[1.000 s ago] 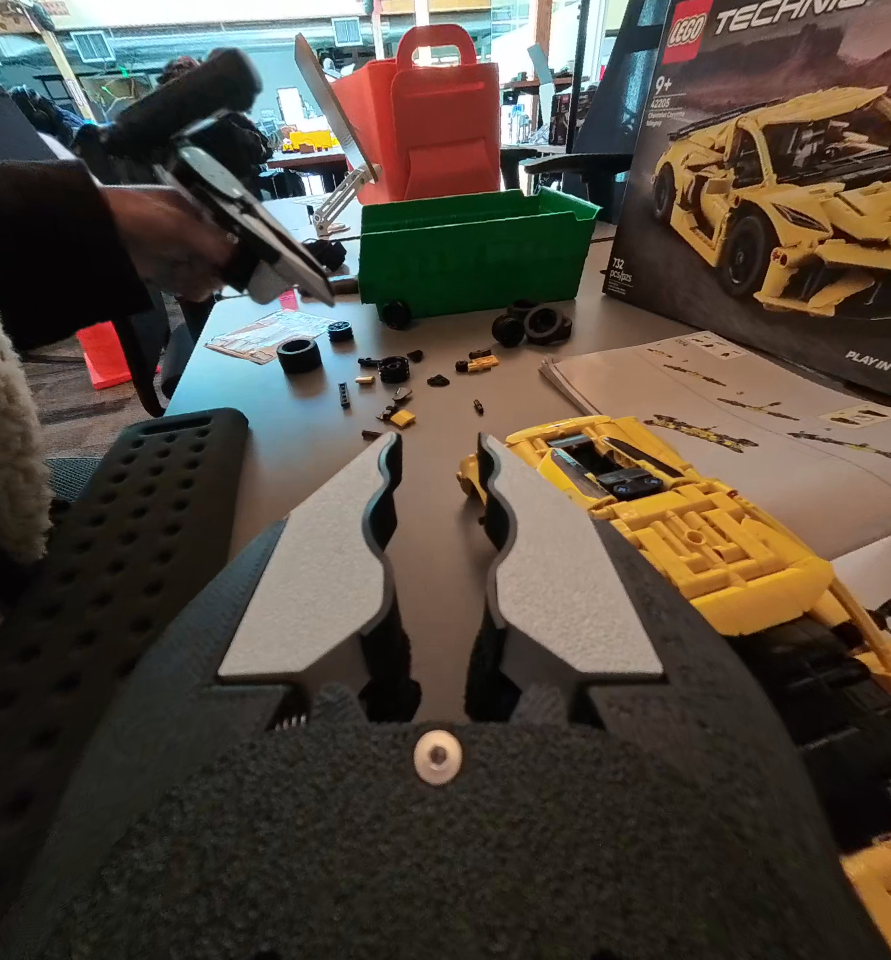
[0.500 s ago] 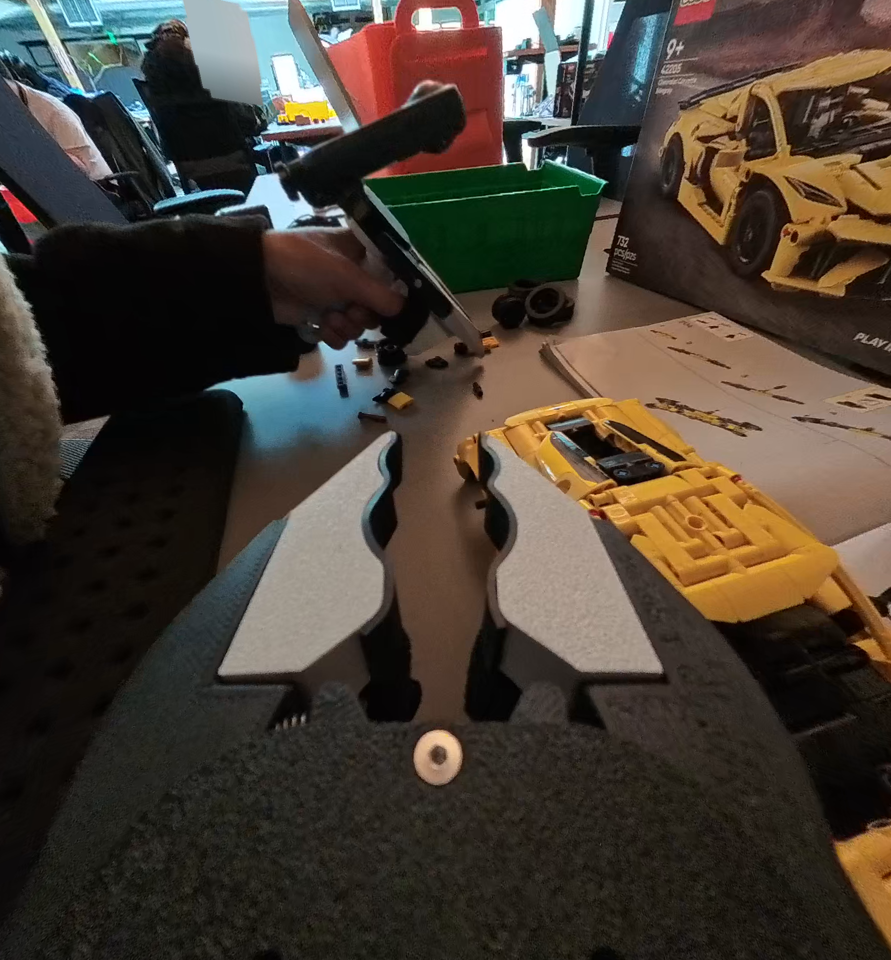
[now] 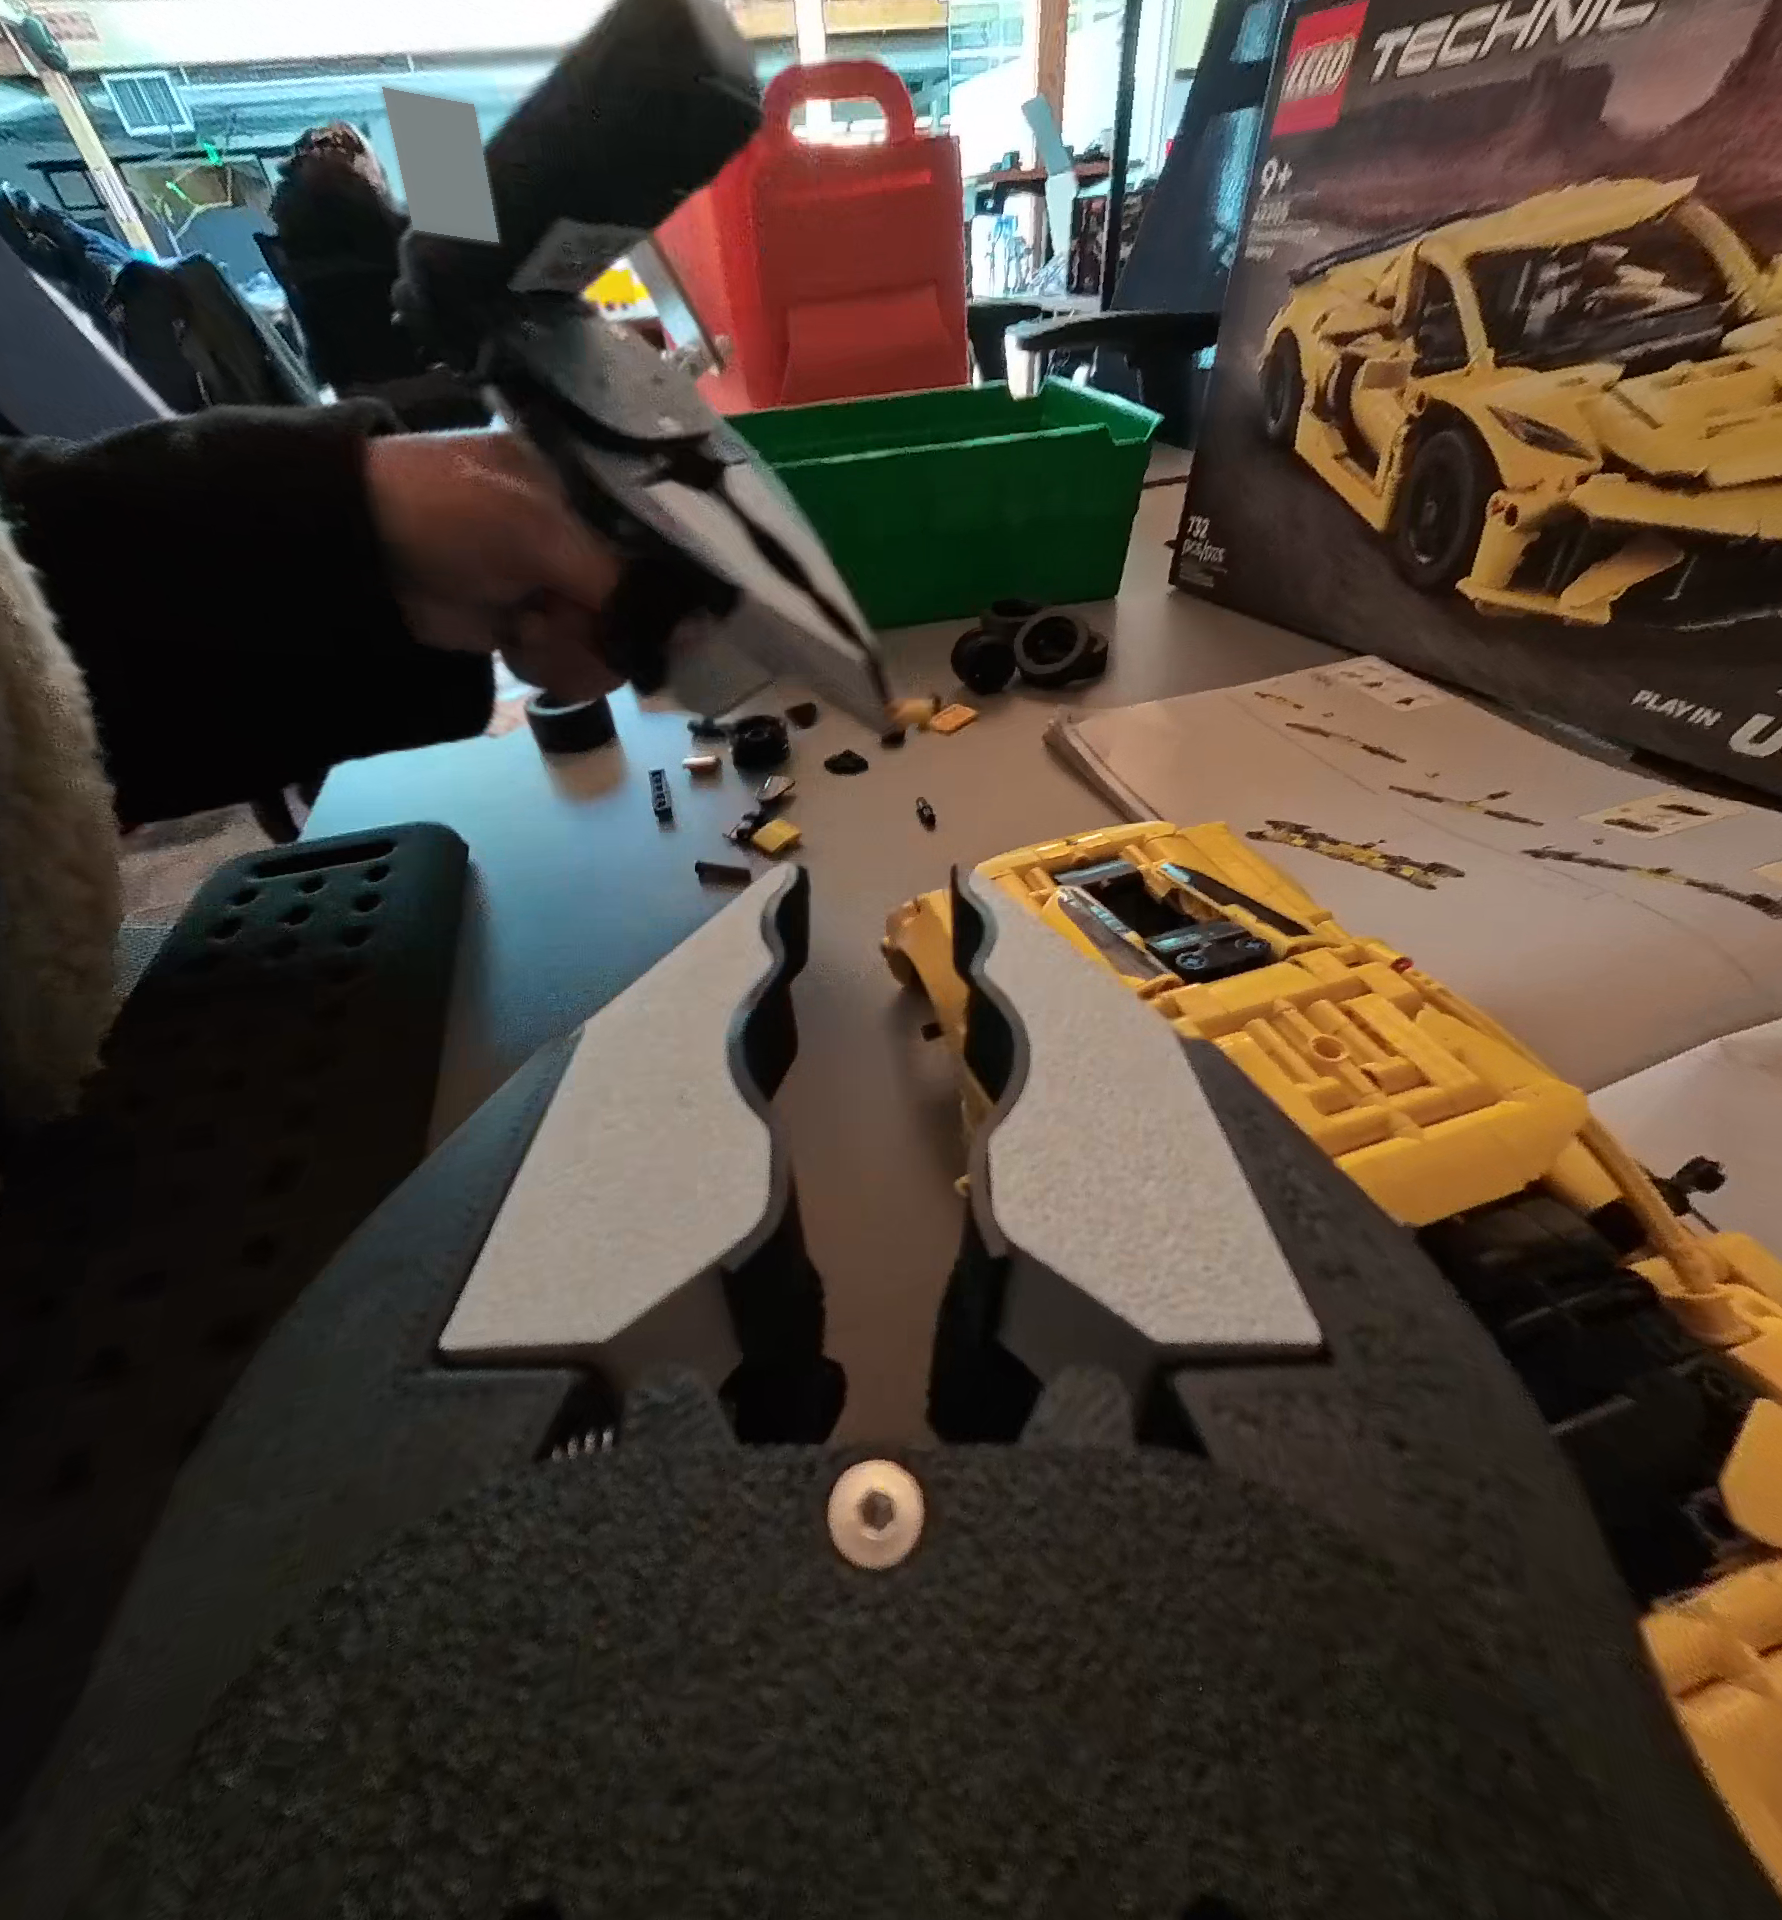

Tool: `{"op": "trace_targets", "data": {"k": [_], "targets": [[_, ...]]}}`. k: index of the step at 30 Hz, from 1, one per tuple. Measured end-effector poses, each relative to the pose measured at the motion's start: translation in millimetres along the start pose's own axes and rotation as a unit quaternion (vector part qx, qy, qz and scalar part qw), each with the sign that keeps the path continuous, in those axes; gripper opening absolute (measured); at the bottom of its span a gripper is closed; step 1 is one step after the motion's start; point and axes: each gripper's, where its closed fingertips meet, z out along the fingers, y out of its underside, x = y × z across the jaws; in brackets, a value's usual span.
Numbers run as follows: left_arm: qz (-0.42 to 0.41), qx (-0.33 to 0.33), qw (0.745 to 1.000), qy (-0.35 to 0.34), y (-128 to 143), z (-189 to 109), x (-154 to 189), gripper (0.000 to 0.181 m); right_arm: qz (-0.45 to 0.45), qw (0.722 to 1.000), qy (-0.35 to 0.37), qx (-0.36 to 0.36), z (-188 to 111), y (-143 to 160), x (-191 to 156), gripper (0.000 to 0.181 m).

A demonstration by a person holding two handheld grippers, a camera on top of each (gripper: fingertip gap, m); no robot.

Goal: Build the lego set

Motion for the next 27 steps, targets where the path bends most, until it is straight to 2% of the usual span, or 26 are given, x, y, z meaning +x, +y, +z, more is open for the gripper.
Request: {"op": "trace_targets", "data": {"k": [2,5,9,11,14,17,21,22,23,25,27], "targets": [[0.029,0.003,0.992,0.124,1.9,-1.2,60.9,0.007,-0.006,1.0,0.015,0.017,-4.5,-7.3,4.9,0.027],[0.062,-0.007,0.977,0.206,13.2,16.1,118.6,0.007,-0.01,0.997,0.066,0.045,-14.7,-19.2,23.5,0.026],[0.084,-0.048,0.98,0.175,23.7,58.7,141.2,0.007,-0.068,0.977,0.187,0.073,-39.0,-36.3,55.2,0.024],[0.117,-0.062,0.977,0.168,26.9,70.8,150.5,0.007,-0.069,0.973,0.205,0.082,-46.2,-39.3,60.9,0.019],[0.171,-0.081,0.967,0.171,34.0,81.7,166.0,0.007,-0.037,0.978,0.192,0.065,-42.4,-29.7,63.1,0.019],[0.198,-0.093,0.962,0.162,40.3,90.6,172.4,0.008,-0.019,0.982,0.173,0.077,-38.9,-32.6,57.9,0.02],[0.19,-0.088,0.964,0.165,39.7,92.6,177.3,0.009,-0.027,0.982,0.171,0.07,-37.6,-31.3,56.1,0.02],[0.182,-0.086,0.966,0.164,38.4,90.8,175.7,0.02,-0.028,0.982,0.172,0.068,-37.7,-30.4,56.7,0.02],[0.169,-0.081,0.968,0.165,35.6,86.3,172.7,0.03,-0.027,0.983,0.172,0.066,-37.5,-29.8,57.0,0.02],[0.119,-0.045,0.977,0.173,19.2,67.4,160.4,0.04,-0.02,0.983,0.168,0.067,-37.2,-29.2,57.5,0.02],[0.058,0.01,0.989,0.133,-4.1,41.8,120.6,0.039,-0.014,0.984,0.166,0.067,-36.9,-28.6,57.7,0.02]]}}
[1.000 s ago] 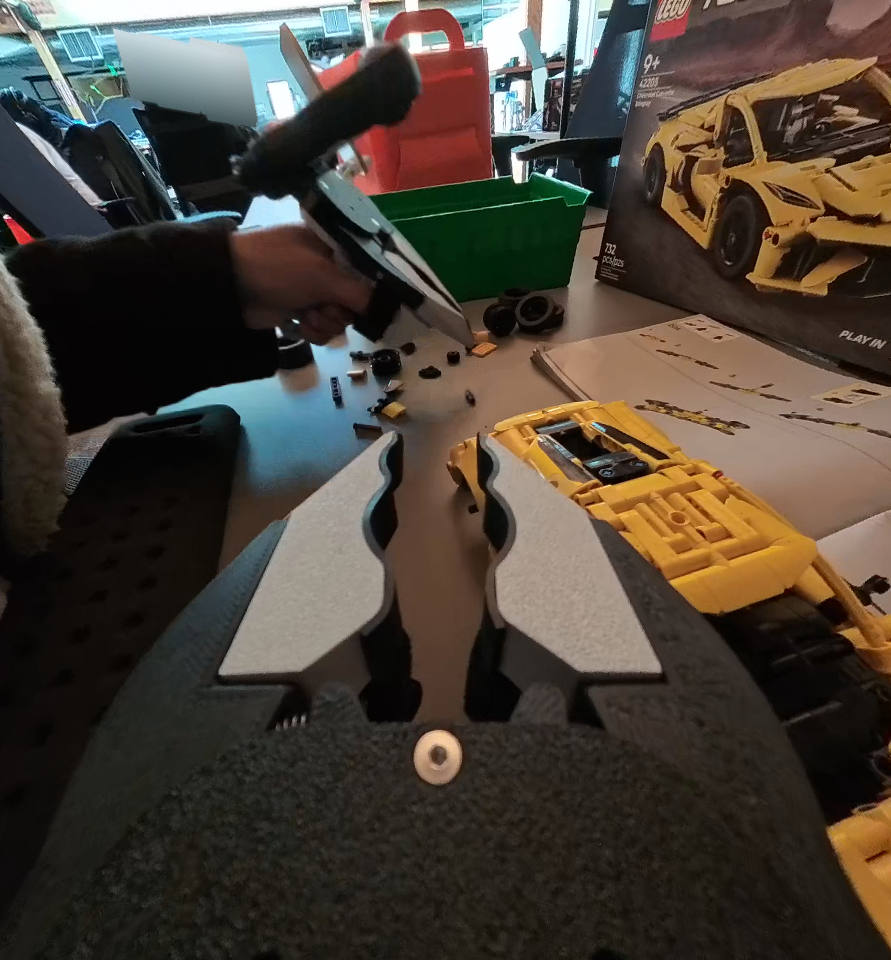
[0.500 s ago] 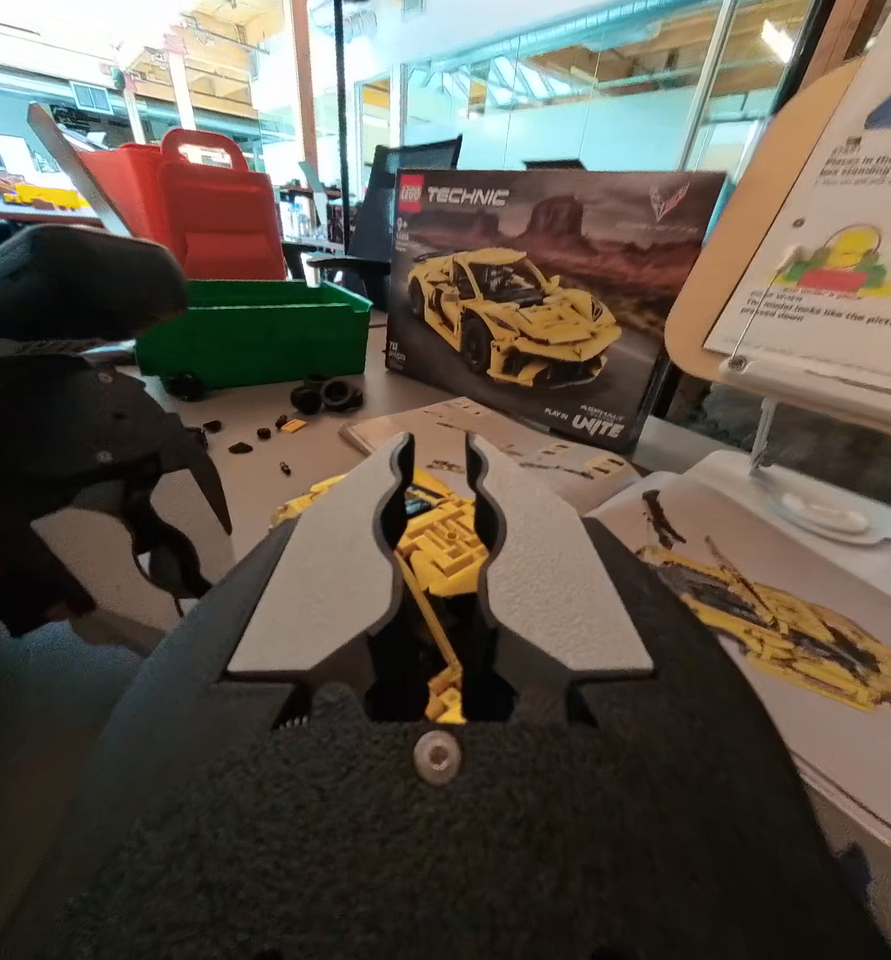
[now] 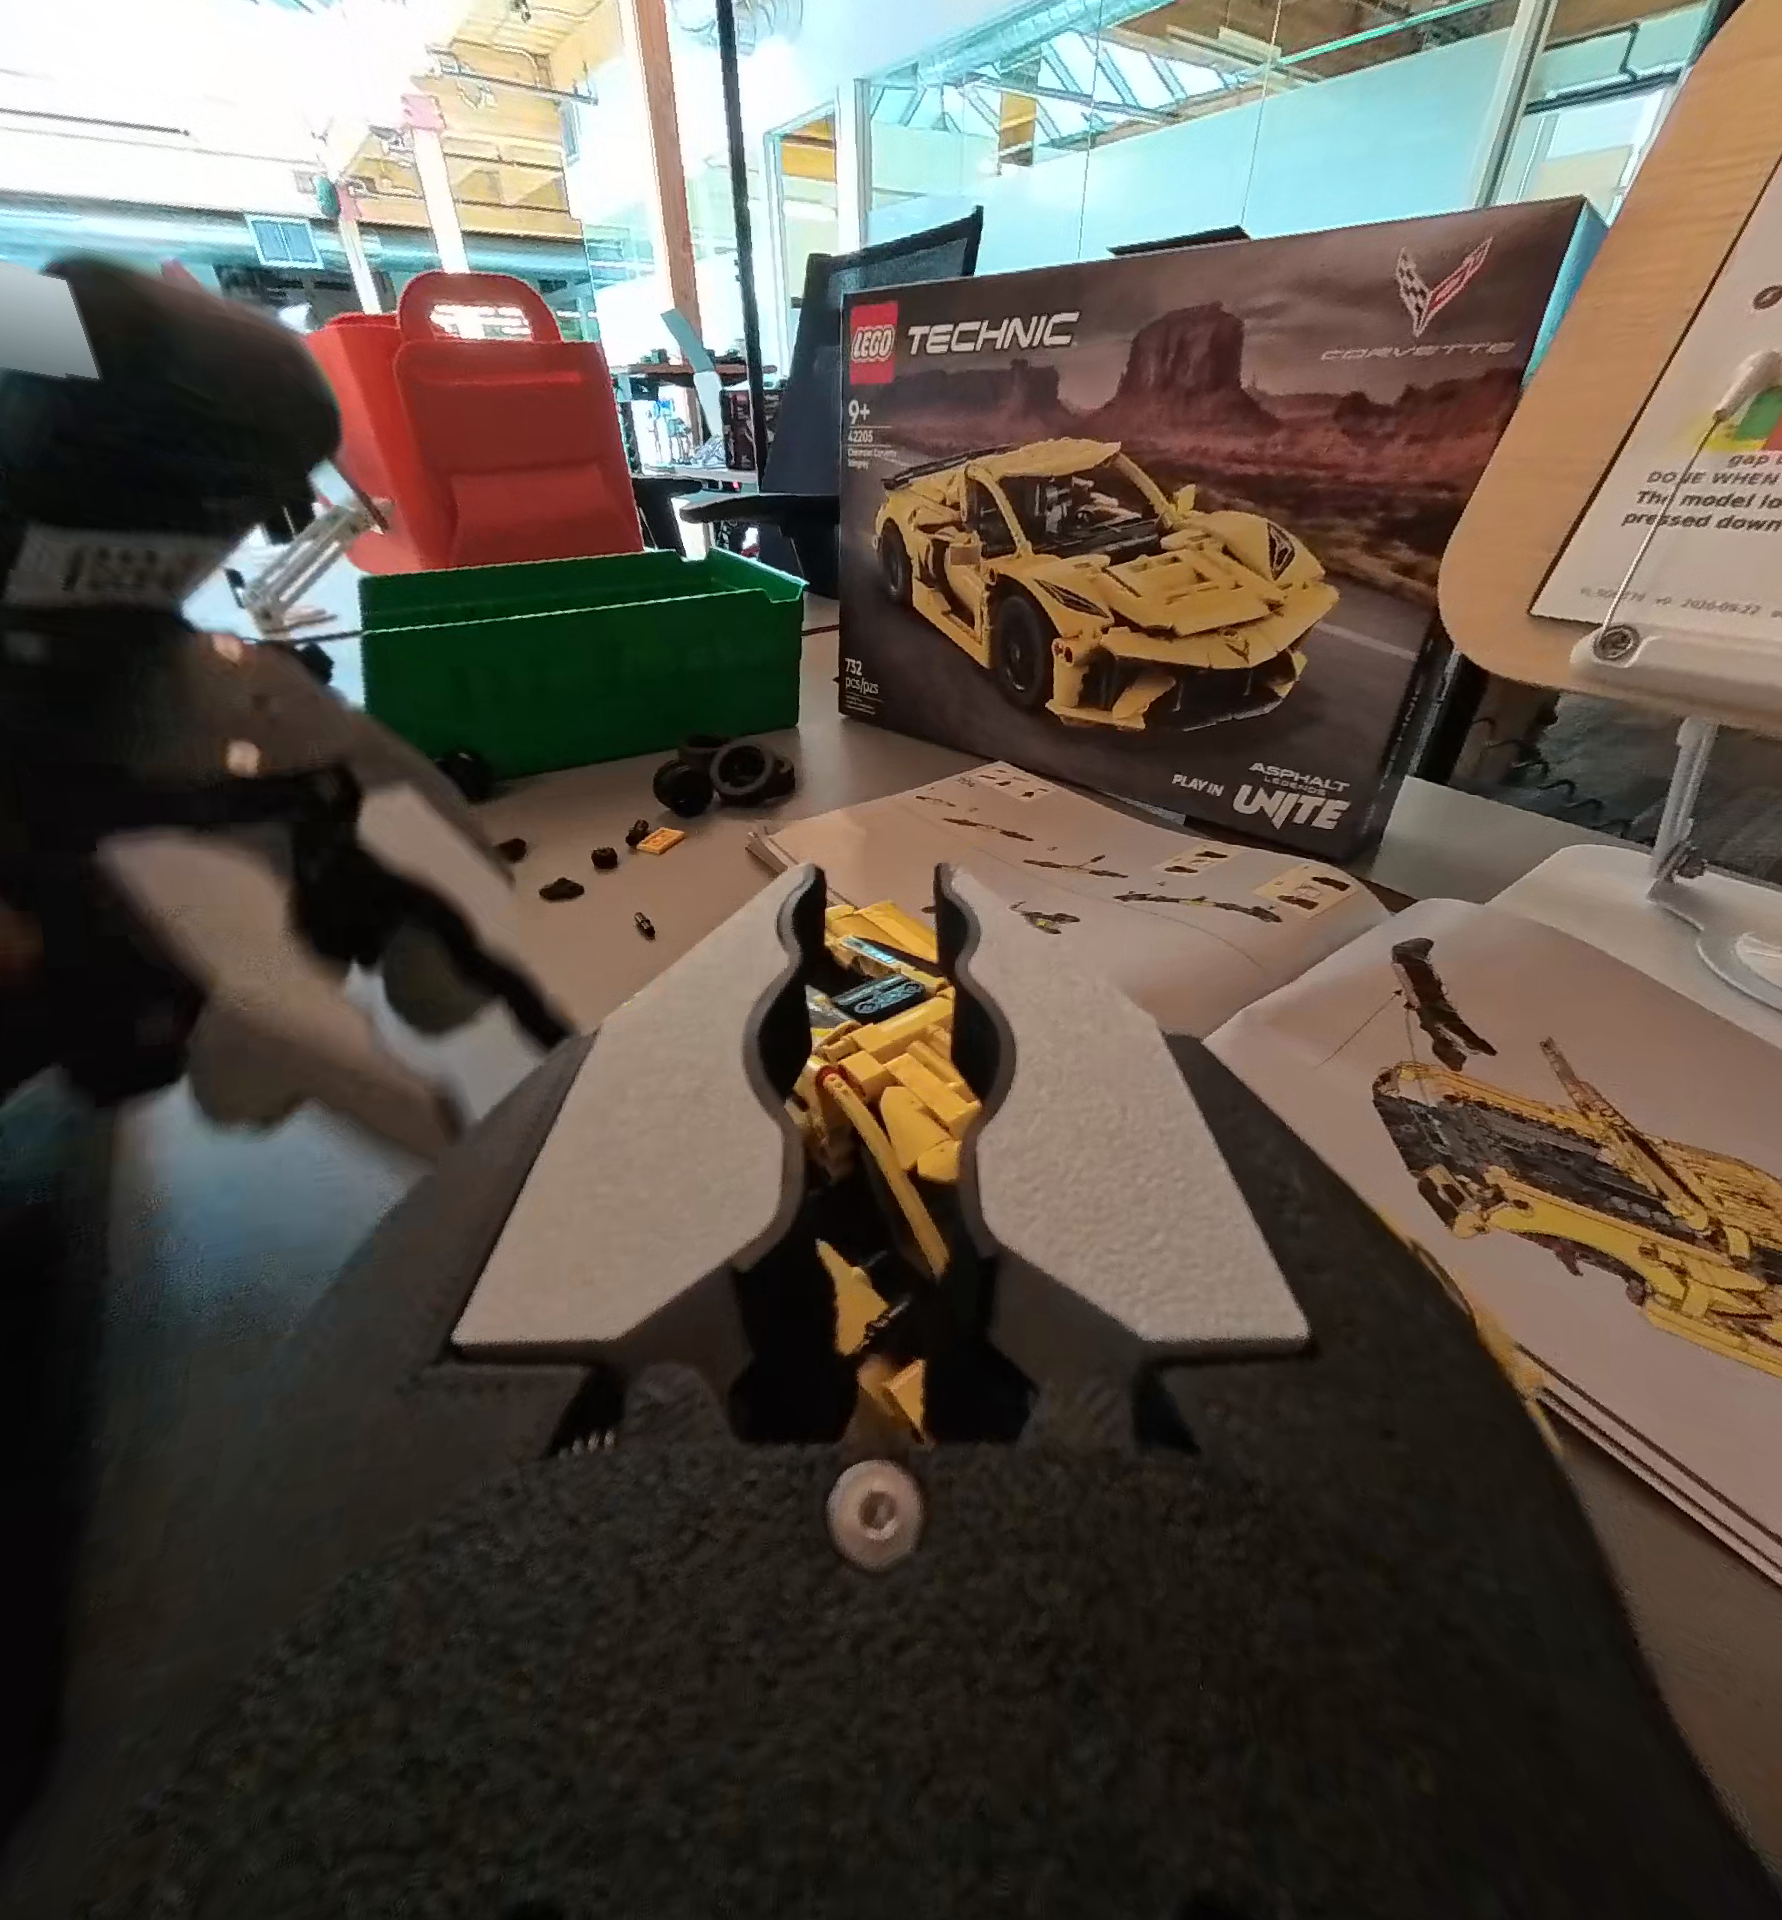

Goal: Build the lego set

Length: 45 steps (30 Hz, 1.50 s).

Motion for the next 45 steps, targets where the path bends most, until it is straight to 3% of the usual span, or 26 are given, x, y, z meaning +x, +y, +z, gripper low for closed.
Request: {"op": "trace_targets", "data": {"k": [2,5,8,13,19,22,26,29,31,33,35,37,39,42,45], "targets": [[-0.067,0.038,0.99,-0.12,-2.6,-45.6,-66.9,0.039,0.005,1.0,-0.003,-0.002,0.8,0.9,-0.5,0.02],[-0.191,0.055,0.939,-0.28,32.6,-113.0,-162.5,0.039,0.01,1.0,-0.01,-0.006,2.4,2.4,-2.4,0.02],[-0.232,0.054,0.923,-0.302,61.0,-130.3,-205.9,0.039,0.011,1.0,-0.016,-0.012,4.5,4.9,-5.1,0.02],[-0.142,0.012,0.946,-0.293,71.5,-123.6,-239.0,0.043,0.005,0.999,-0.021,-0.024,5.7,10.4,-7.2,0.02],[-0.11,-0.041,0.96,-0.253,86.2,-116.7,-249.6,0.043,0.011,0.999,-0.029,-0.032,7.5,14.2,-7.7,0.02],[-0.1,-0.05,0.961,-0.252,89.6,-114.2,-250.4,0.025,0.012,0.999,-0.035,-0.035,8.8,15.7,-9.8,0.02],[-0.086,-0.052,0.959,-0.265,86.8,-117.8,-248.8,0.024,0.008,0.999,-0.037,-0.034,9.1,15.4,-11.2,0.02],[-0.095,-0.035,0.958,-0.269,73.9,-127.6,-239.1,0.024,0.01,0.999,-0.037,-0.035,8.8,15.4,-11.0,0.02],[-0.094,0.009,0.969,-0.228,46.4,-123.1,-209.8,0.024,0.009,0.999,-0.035,-0.033,8.4,14.5,-10.4,0.02],[-0.08,0.042,0.987,-0.136,17.5,-96.1,-153.9,0.024,0.011,0.999,-0.033,-0.029,7.9,13.0,-9.5,0.02],[-0.043,0.034,0.998,-0.024,4.5,-56.5,-80.5,0.024,0.016,0.999,-0.032,-0.021,7.1,9.6,-8.7,0.02],[0.006,0.012,0.998,0.053,6.5,-20.2,-14.6,0.024,0.018,0.999,-0.028,-0.015,5.6,6.8,-6.8,0.02],[0.042,-0.01,0.994,0.099,14.0,8.7,30.4,0.024,0.021,0.999,-0.026,-0.016,4.3,6.9,-5.0,0.02],[0.053,-0.053,0.991,0.11,29.6,41.3,56.7,0.024,0.028,0.999,-0.028,-0.01,2.6,3.7,-5.2,0.02],[0.102,-0.088,0.988,0.072,42.7,56.4,56.3,0.024,0.023,0.999,-0.033,-0.007,2.3,0.8,-9.3,0.02]]}}
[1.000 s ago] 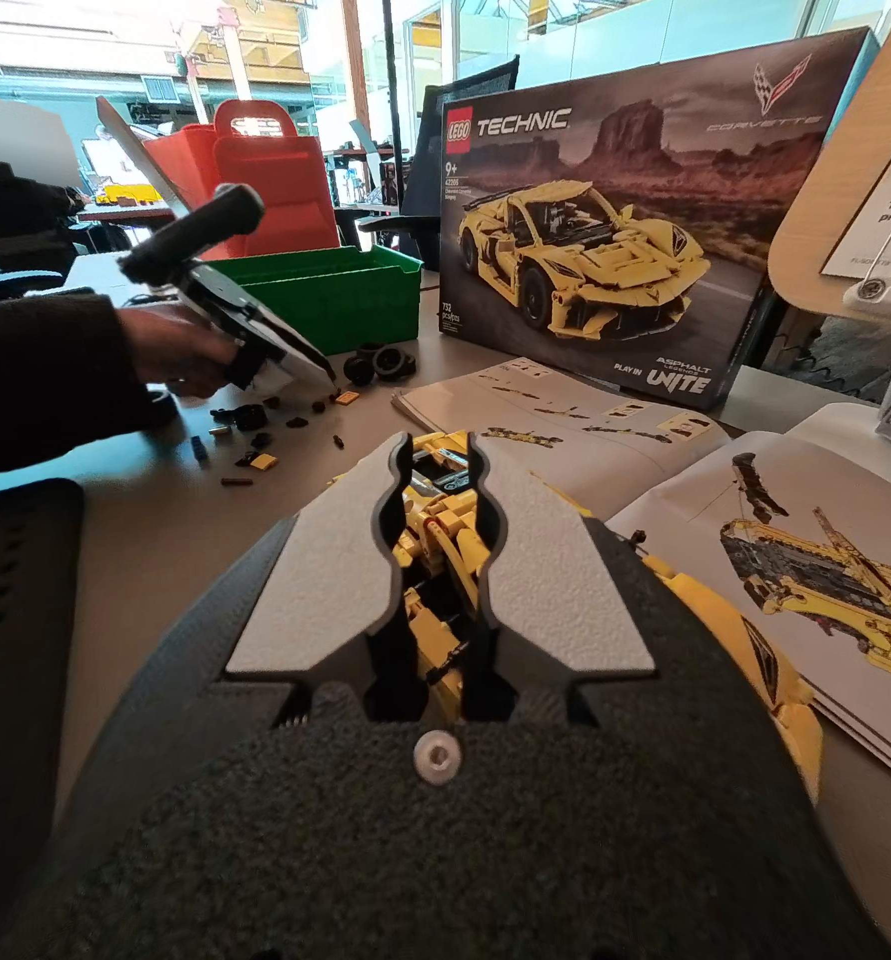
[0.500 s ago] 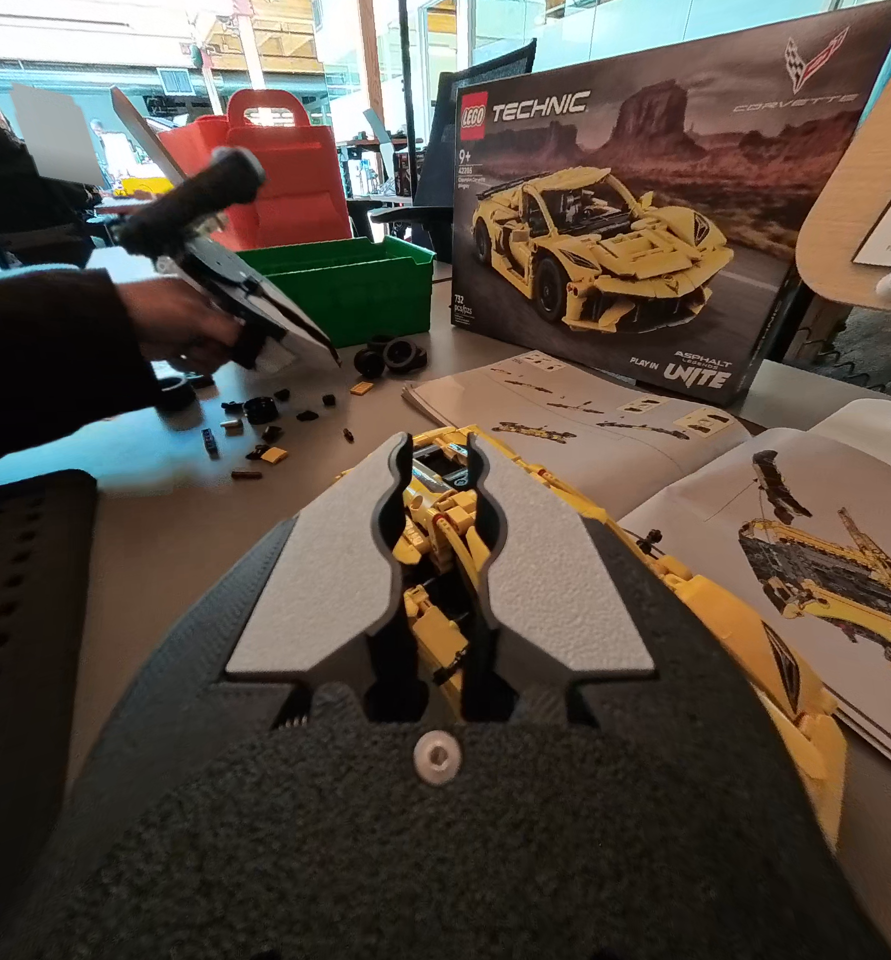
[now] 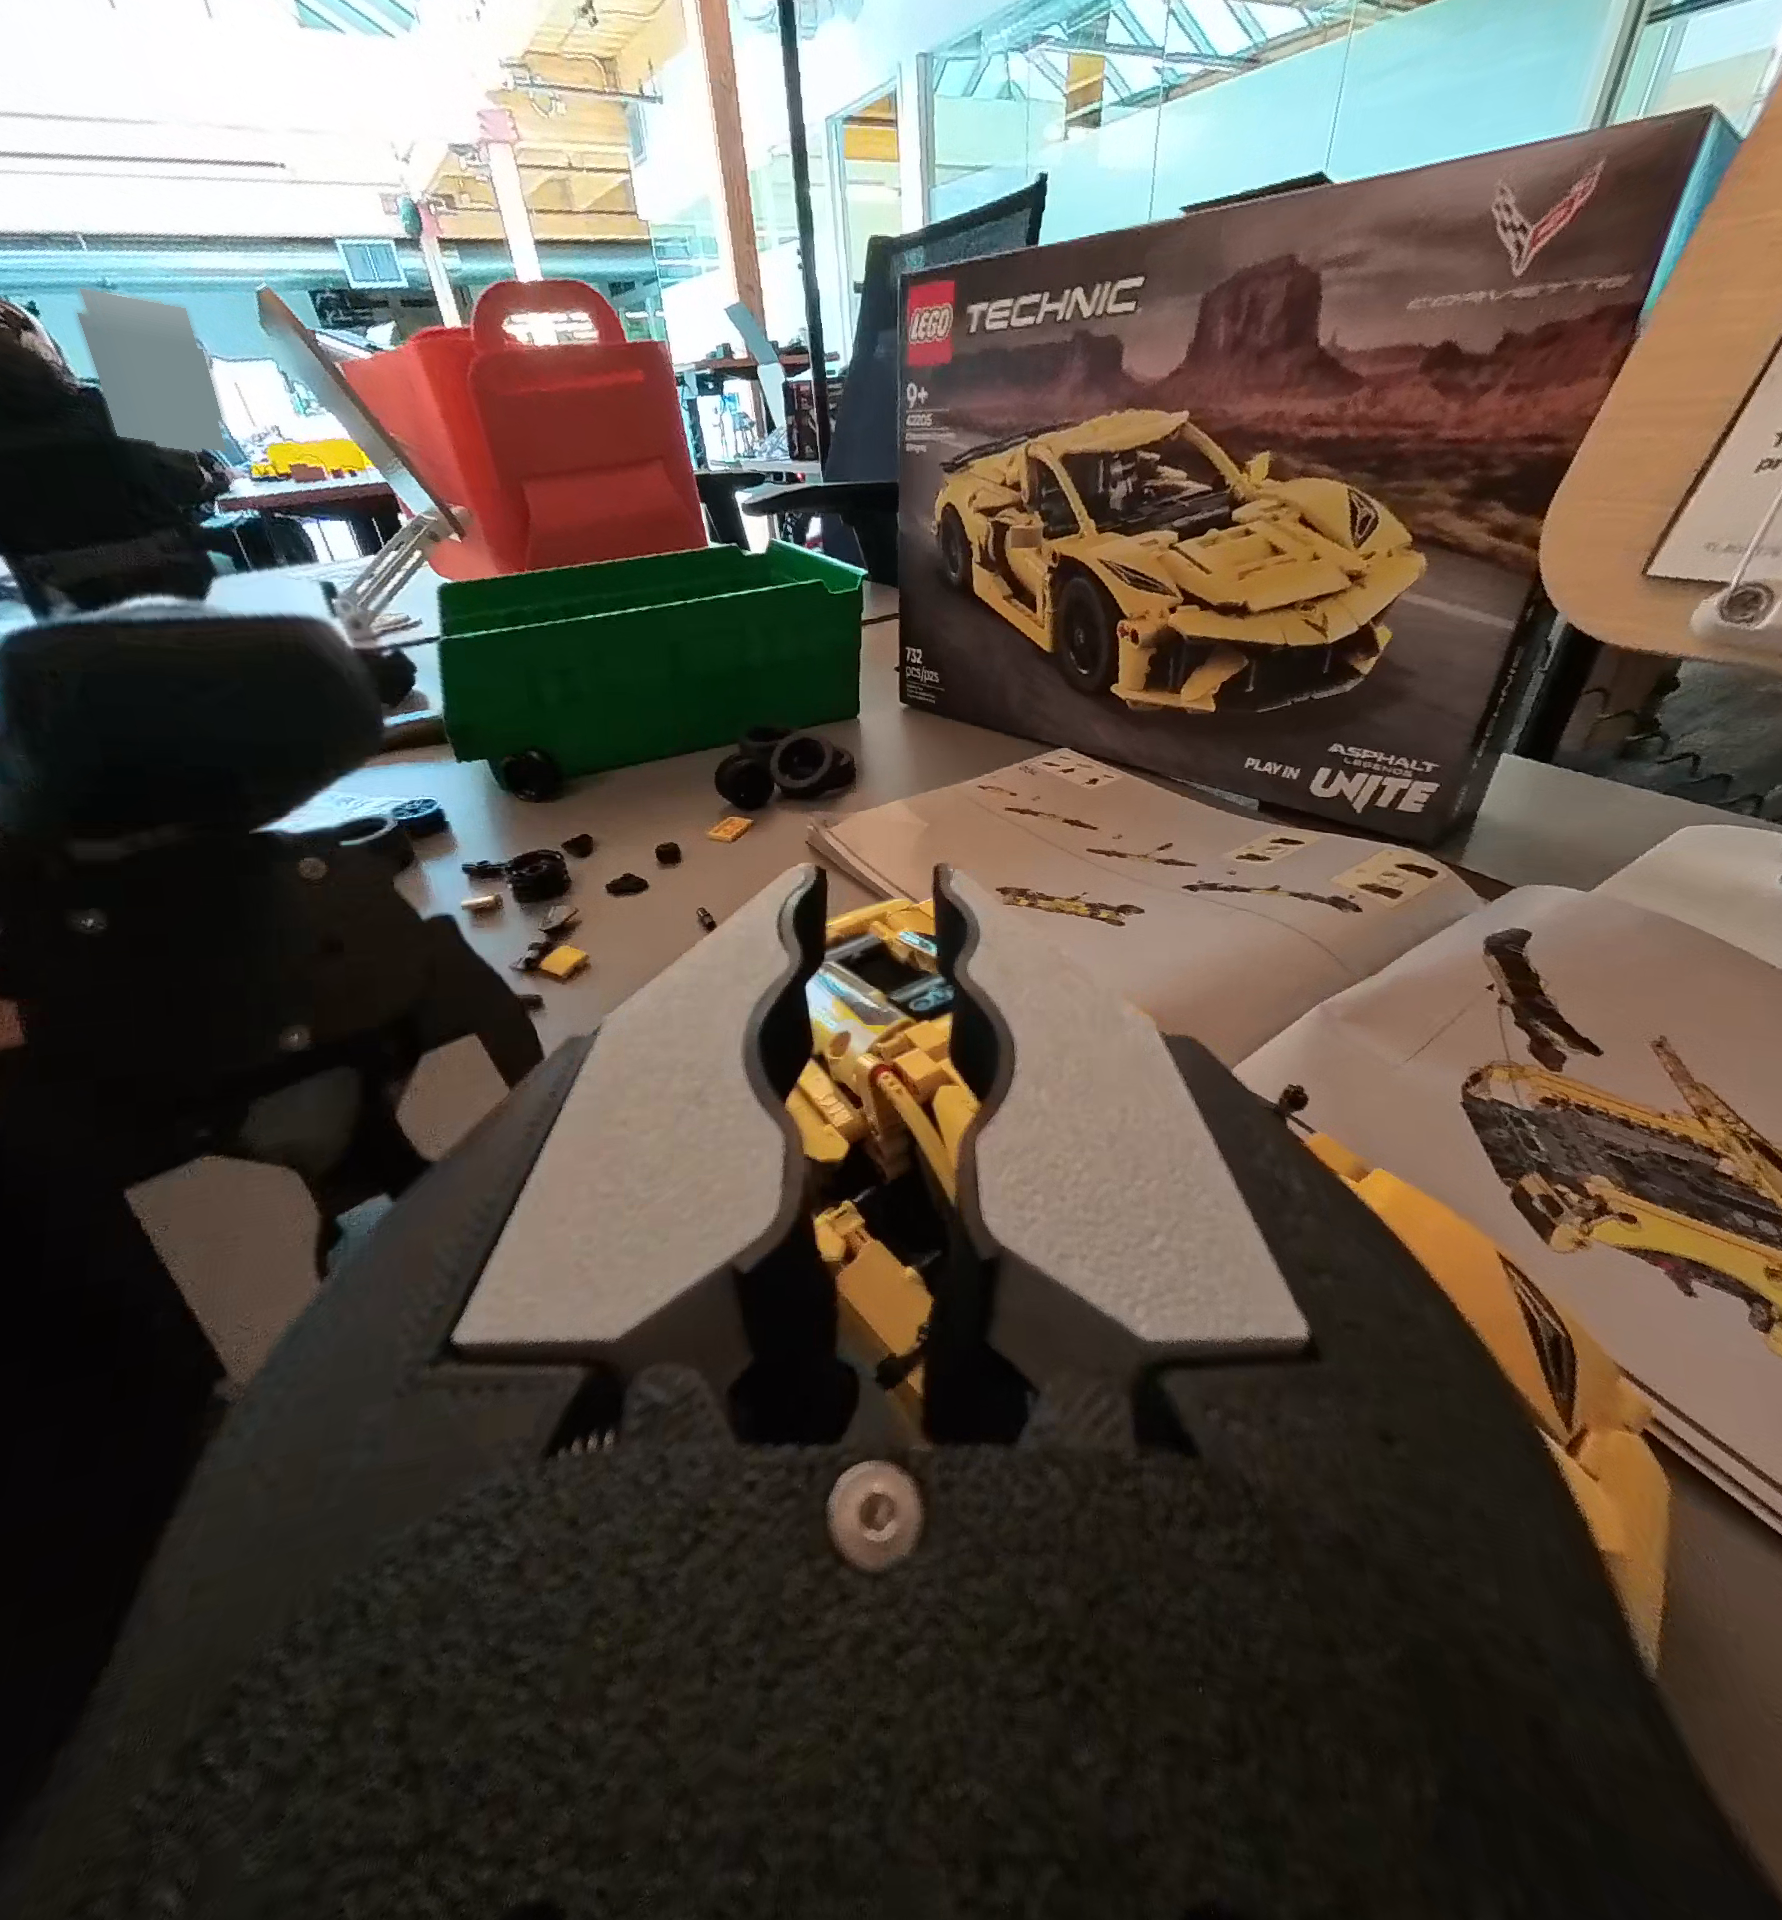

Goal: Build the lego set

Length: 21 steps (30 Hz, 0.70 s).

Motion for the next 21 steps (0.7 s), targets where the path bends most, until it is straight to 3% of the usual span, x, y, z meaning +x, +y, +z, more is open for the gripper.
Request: {"op": "trace_targets", "data": {"k": [4,6,10,13,16,18,21], "targets": [[0.001,-0.006,1.0,-0.025,0.5,2.8,-4.8,0.025,-0.017,1.0,-0.006,-0.005,1.0,0.0,-6.3,0.02],[-0.013,0.008,0.999,-0.03,-2.8,-5.0,-7.1,0.037,-0.023,1.0,-0.006,-0.006,0.8,0.5,-7.9,0.02],[-0.095,0.089,0.986,-0.104,-1.4,-72.8,-47.4,0.039,-0.02,1.0,-0.005,-0.006,-0.4,0.8,-6.8,0.02],[-0.191,0.094,0.941,-0.265,55.7,-157.8,-114.0,0.038,-0.01,1.0,-0.008,-0.001,-0.9,-1.1,-6.5,0.02],[-0.233,0.031,0.9,-0.368,132.9,-219.0,-145.5,0.038,-0.003,1.0,-0.011,0.0,-0.1,-1.3,-7.2,0.02],[-0.223,-0.007,0.893,-0.392,164.6,-237.9,-153.3,0.038,-0.002,1.0,-0.011,-0.003,0.4,0.4,-6.7,0.02],[-0.211,-0.041,0.902,-0.374,185.1,-240.4,-159.8,0.037,-0.001,1.0,-0.01,-0.004,0.7,1.3,-5.8,0.02]]}}
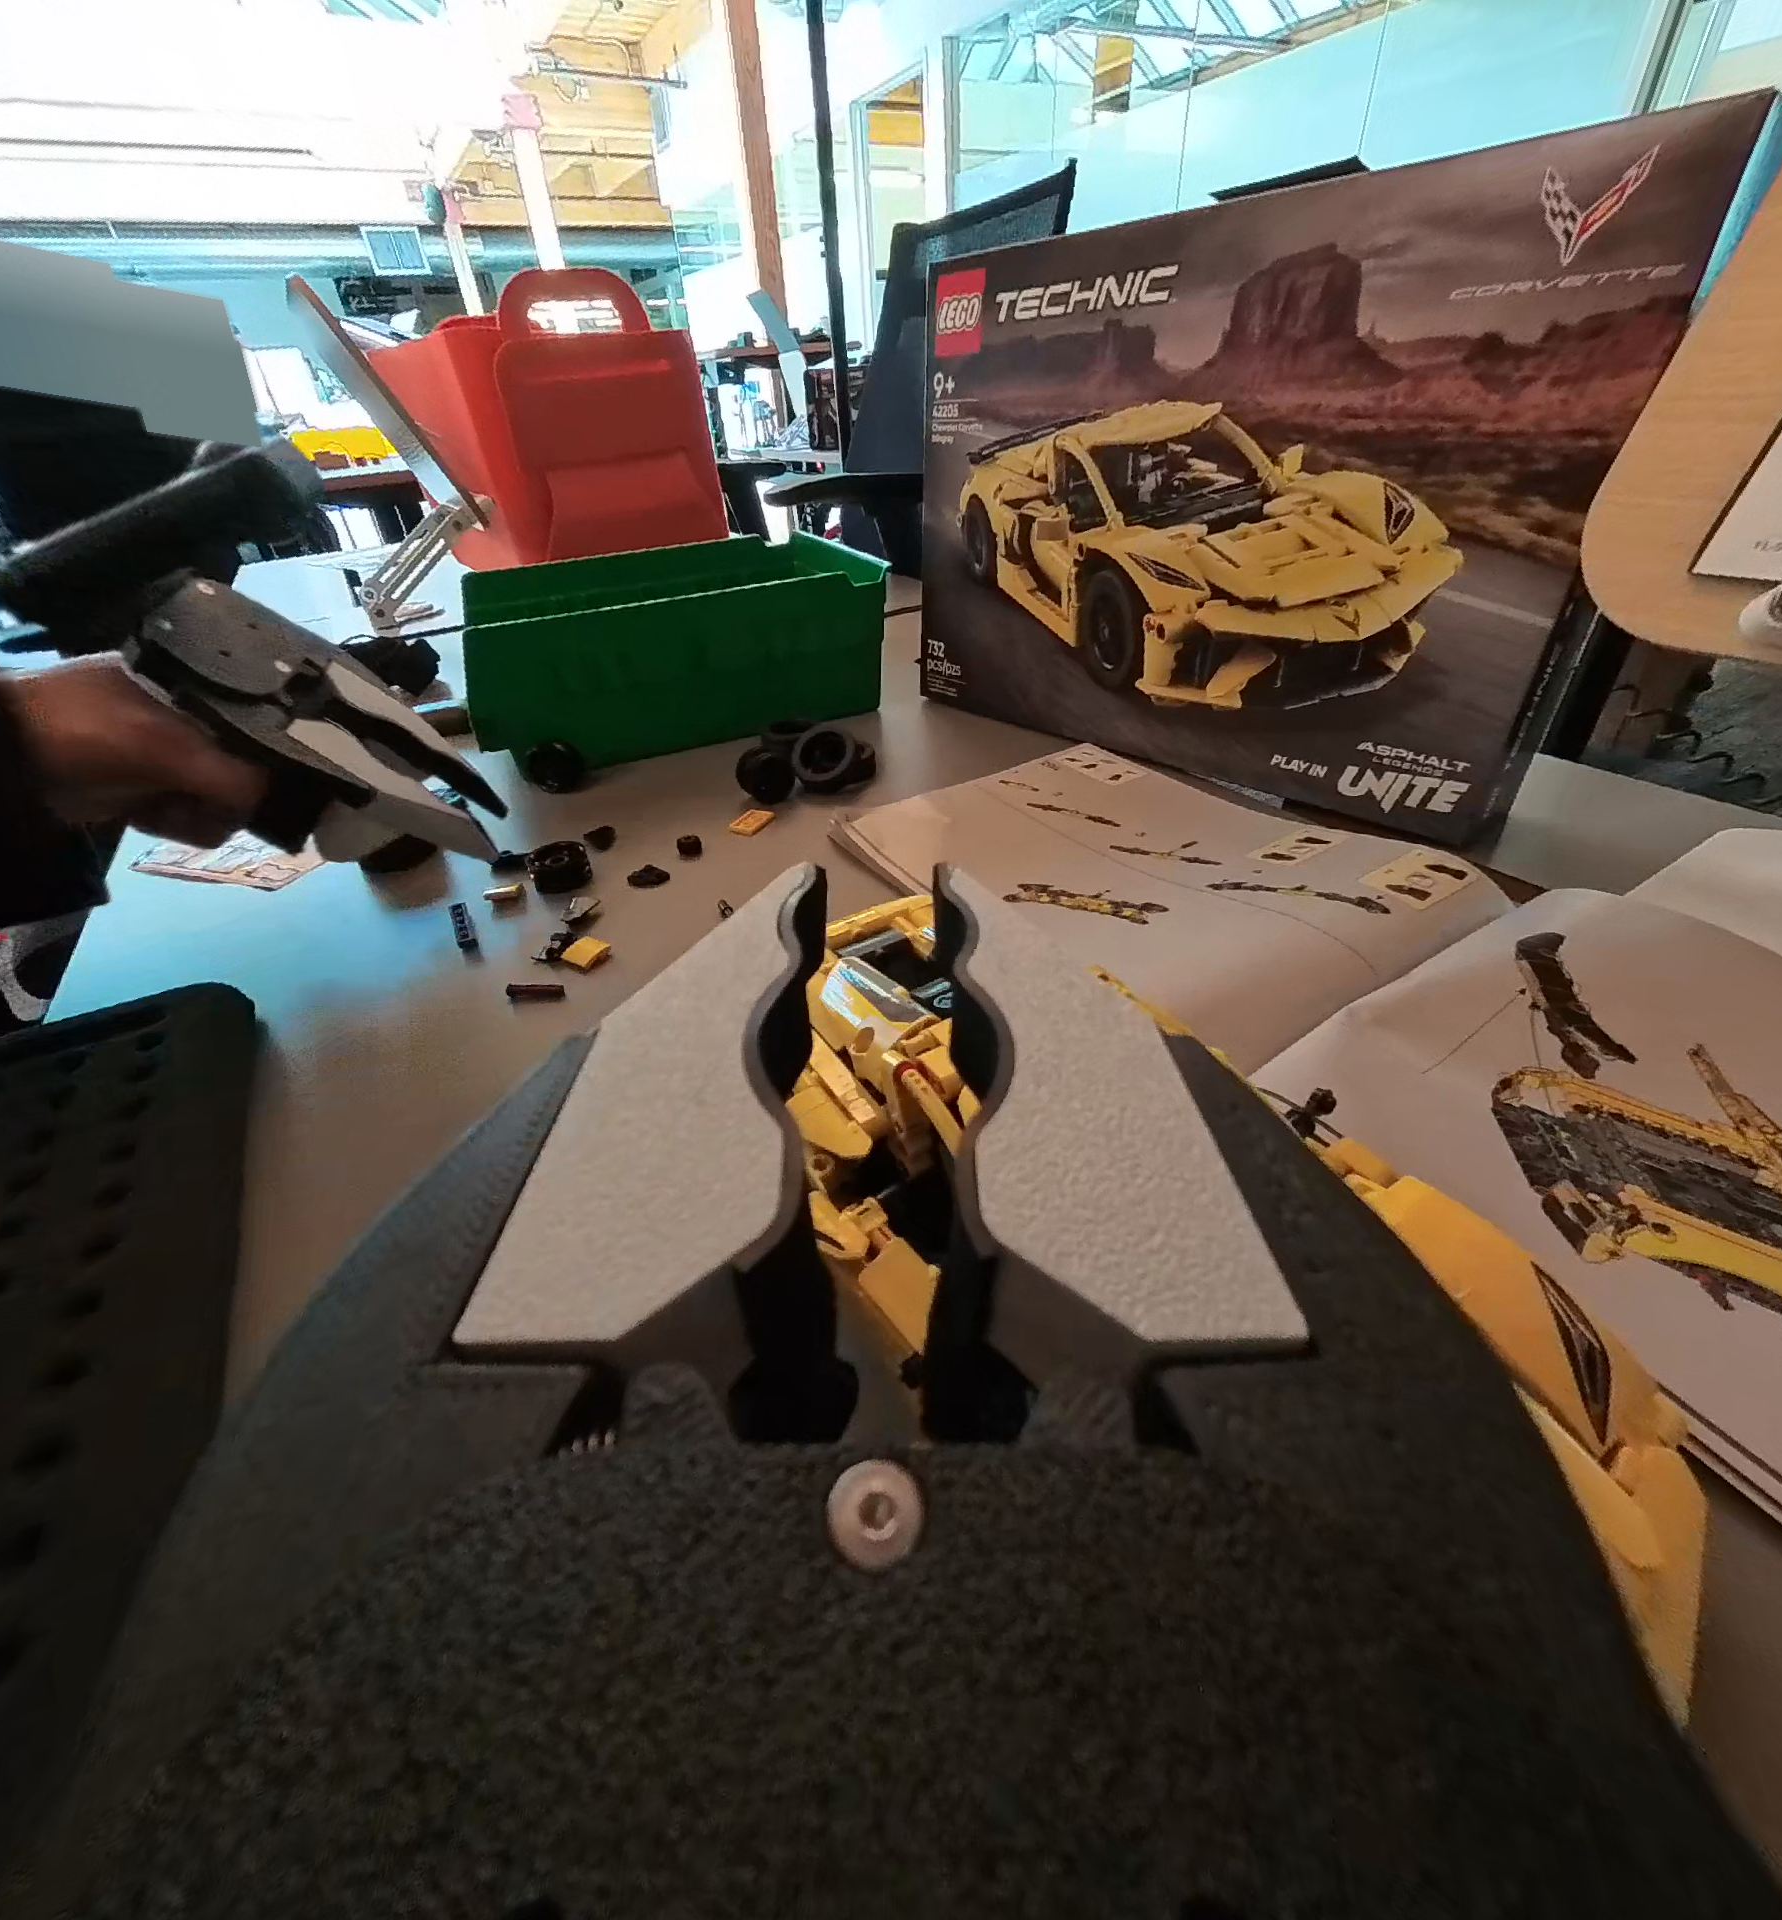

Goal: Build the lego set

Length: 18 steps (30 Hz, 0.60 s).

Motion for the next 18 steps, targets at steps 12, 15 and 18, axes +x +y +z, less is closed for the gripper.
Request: {"op": "trace_targets", "data": {"k": [12,15,18], "targets": [[0.031,0.035,0.998,0.039,-43.0,-10.5,24.4,0.007,0.012,1.0,0.002,0.001,-1.1,0.6,4.0,0.02],[0.057,0.119,0.975,0.181,-97.2,-23.2,119.7,0.007,0.005,1.0,0.002,-0.002,-0.5,1.6,2.7,0.02],[0.123,0.109,0.941,0.295,-107.2,-12.5,228.7,0.007,0.003,1.0,0.003,-0.003,-0.6,1.7,2.8,0.019]]}}
